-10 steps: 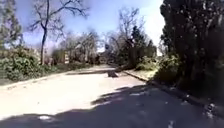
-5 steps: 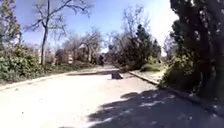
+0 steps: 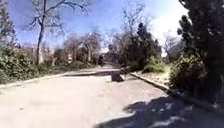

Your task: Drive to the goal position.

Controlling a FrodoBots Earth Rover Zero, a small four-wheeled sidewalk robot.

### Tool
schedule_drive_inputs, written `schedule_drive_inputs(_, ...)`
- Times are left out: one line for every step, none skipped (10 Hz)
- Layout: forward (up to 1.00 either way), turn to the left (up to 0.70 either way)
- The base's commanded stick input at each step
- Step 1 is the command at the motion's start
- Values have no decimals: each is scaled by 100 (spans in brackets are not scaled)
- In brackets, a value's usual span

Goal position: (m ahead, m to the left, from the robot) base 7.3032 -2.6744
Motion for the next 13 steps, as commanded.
schedule_drive_inputs(100, 0)
schedule_drive_inputs(100, 0)
schedule_drive_inputs(100, 19)
schedule_drive_inputs(100, 40)
schedule_drive_inputs(100, 40)
schedule_drive_inputs(100, 23)
schedule_drive_inputs(100, 0)
schedule_drive_inputs(100, 0)
schedule_drive_inputs(100, 0)
schedule_drive_inputs(100, 0)
schedule_drive_inputs(100, 0)
schedule_drive_inputs(100, 0)
schedule_drive_inputs(100, 0)
